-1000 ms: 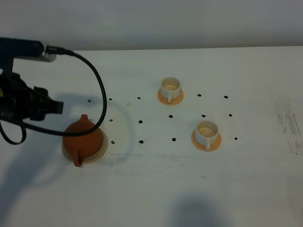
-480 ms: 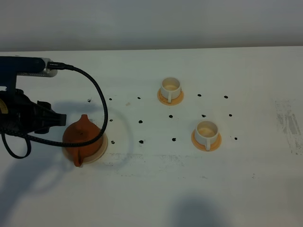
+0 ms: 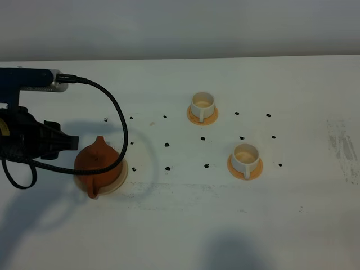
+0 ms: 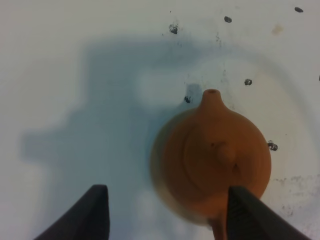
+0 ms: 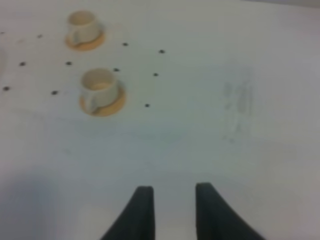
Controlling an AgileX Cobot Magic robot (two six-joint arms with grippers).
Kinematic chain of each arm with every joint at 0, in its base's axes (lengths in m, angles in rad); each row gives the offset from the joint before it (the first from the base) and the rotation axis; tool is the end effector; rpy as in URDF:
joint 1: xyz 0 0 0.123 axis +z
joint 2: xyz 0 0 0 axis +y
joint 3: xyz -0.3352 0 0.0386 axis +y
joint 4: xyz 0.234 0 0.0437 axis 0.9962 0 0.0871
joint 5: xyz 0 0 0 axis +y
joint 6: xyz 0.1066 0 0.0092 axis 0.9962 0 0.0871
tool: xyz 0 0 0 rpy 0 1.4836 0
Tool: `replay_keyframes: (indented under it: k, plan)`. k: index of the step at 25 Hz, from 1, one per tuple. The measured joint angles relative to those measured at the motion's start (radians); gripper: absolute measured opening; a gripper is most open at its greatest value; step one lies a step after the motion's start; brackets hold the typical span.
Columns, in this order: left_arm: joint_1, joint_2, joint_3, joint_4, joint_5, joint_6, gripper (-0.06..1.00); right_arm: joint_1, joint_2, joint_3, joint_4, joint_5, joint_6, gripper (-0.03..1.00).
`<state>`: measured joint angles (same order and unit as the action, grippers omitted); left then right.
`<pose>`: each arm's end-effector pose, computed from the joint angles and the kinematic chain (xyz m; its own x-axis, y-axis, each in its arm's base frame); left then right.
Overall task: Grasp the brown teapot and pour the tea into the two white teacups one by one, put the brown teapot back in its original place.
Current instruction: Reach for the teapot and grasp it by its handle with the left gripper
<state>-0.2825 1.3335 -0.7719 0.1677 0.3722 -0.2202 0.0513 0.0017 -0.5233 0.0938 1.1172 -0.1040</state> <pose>0.2430 -0.0637 0.2905 -0.7301 0.1457 -0.6676 0.1933 0.9811 0.0027 -0.0612 0.0059 0.2648 -0.4759 -0.0871 -0.8752 -0.1548 0.9878 -0.0141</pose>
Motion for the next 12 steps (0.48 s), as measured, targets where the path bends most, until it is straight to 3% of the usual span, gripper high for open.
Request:
replay_keyframes:
  k: [4,12]
  plan:
    - [0.0,0.0,0.0,0.0,0.0,0.0,0.5,-0.123,0.0,0.0,0.003,0.0,0.001,0.22]
    - [0.0,0.0,0.0,-0.016,-0.012,0.0,0.5,-0.135,0.0,0.0,0.004,0.0,0.002,0.22]
